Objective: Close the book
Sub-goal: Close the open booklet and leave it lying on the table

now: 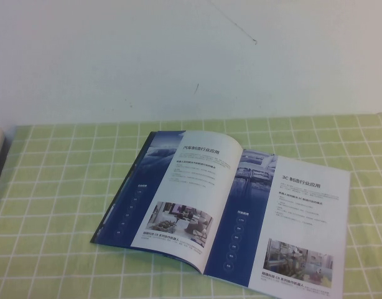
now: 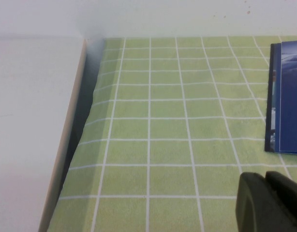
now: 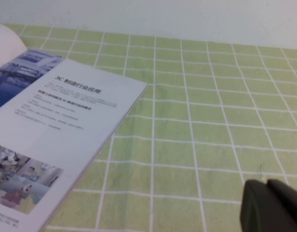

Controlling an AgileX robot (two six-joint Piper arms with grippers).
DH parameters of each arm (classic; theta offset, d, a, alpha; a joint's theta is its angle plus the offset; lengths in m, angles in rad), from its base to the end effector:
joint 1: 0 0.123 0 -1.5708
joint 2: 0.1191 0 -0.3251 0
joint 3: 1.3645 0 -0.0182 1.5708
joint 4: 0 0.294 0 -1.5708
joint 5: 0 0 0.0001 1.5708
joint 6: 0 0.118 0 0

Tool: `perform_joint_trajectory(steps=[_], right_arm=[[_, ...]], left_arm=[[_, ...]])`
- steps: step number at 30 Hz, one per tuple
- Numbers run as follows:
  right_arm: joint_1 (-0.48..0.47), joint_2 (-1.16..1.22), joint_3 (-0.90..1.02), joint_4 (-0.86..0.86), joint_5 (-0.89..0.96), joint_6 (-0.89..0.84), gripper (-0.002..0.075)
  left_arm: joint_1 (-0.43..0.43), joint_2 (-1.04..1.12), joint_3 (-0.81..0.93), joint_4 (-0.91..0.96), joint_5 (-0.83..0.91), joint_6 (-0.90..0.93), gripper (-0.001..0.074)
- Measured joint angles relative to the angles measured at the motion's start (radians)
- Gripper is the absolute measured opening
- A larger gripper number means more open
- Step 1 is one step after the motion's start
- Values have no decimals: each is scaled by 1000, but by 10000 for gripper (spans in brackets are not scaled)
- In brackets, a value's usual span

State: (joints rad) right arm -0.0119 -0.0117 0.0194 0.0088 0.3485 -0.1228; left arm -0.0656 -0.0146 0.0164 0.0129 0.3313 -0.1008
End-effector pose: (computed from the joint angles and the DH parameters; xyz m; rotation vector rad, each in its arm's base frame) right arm 0.0821 -0.0006 0.1679 -0.0965 1.8381 -0.0858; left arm 0.0823 -0.0049 0.1713 -0.0239 1.8178 -0.1054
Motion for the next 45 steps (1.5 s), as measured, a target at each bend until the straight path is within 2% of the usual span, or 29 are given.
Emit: perform_joint_trajectory(steps=[22,29,32,39,42,45], right_arm=[[0,0,0,0,0,0,-3],[0,0,5,-2,-38,0,-3],[0,0,9,-2,-145,0,-3],[0,0,9,-2,-584,0,-3],[0,0,9,-2,-736,0,-3],[0,0,9,-2,-864,0,-3]], left_arm=[[0,0,0,0,0,0,-4],[0,0,0,52,-26,22,-4],[0,0,6,56,-114,24,-4],[0,0,6,57,-530,24,-4],[0,0,6,61,-727,24,-4],[0,0,6,65,-850,24,-4]])
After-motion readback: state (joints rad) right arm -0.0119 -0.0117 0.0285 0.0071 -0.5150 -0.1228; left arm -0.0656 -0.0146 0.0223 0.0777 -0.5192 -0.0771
